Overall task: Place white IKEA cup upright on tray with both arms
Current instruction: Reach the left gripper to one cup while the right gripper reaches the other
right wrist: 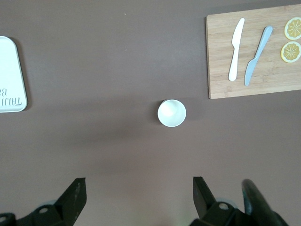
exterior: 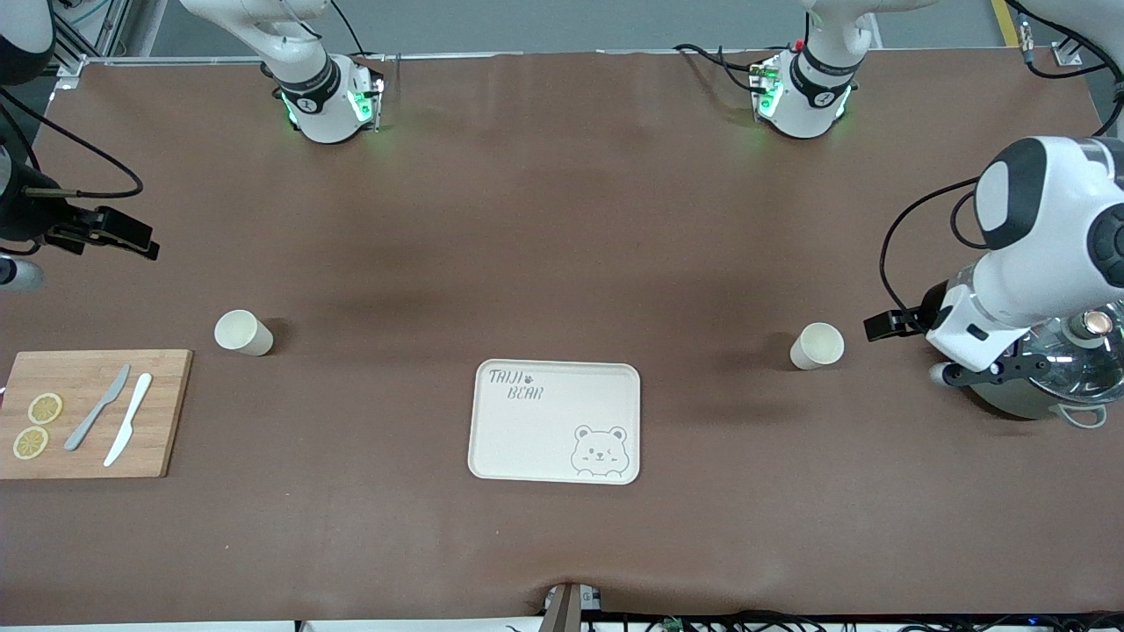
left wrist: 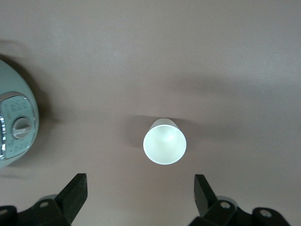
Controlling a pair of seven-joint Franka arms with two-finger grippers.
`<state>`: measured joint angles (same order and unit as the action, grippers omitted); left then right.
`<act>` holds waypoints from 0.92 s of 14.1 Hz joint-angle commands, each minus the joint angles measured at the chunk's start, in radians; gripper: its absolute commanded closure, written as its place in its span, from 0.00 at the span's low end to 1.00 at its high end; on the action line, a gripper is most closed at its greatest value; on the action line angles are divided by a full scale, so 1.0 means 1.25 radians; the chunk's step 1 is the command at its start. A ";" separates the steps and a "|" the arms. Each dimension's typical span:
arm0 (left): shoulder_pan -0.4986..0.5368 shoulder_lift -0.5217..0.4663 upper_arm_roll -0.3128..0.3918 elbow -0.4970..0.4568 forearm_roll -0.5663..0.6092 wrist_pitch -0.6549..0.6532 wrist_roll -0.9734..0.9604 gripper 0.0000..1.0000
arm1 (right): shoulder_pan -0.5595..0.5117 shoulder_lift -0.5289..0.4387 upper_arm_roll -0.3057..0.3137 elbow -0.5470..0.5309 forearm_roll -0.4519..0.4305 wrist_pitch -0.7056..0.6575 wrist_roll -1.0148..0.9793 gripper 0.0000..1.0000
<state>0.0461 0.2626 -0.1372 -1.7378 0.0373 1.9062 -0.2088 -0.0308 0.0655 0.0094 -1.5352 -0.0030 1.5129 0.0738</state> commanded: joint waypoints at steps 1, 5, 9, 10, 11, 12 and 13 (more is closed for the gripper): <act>0.006 -0.006 -0.004 -0.060 0.016 0.069 0.011 0.00 | -0.011 0.029 0.007 0.023 -0.015 0.007 0.010 0.00; 0.017 0.023 -0.003 -0.113 0.016 0.155 0.011 0.00 | -0.020 0.080 0.007 0.023 -0.036 0.033 0.008 0.00; 0.031 0.029 -0.004 -0.196 0.017 0.240 0.012 0.00 | -0.037 0.144 0.007 0.023 -0.034 0.067 0.008 0.00; 0.032 0.024 -0.004 -0.215 0.017 0.251 0.012 0.00 | -0.042 0.167 0.006 0.022 -0.036 0.072 0.008 0.00; 0.038 0.023 -0.004 -0.234 0.017 0.265 0.012 0.00 | -0.055 0.181 0.007 0.019 -0.031 0.074 0.008 0.00; 0.038 0.023 -0.004 -0.253 0.017 0.289 0.012 0.06 | -0.065 0.199 0.007 0.016 -0.026 0.078 0.008 0.00; 0.038 0.024 -0.006 -0.270 0.017 0.316 0.012 0.11 | -0.067 0.210 0.007 0.012 -0.023 0.088 0.008 0.00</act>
<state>0.0824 0.3202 -0.1361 -2.0114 0.0373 2.2393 -0.2071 -0.0879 0.2910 0.0038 -1.5357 -0.0270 1.6160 0.0738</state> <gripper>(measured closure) 0.053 0.000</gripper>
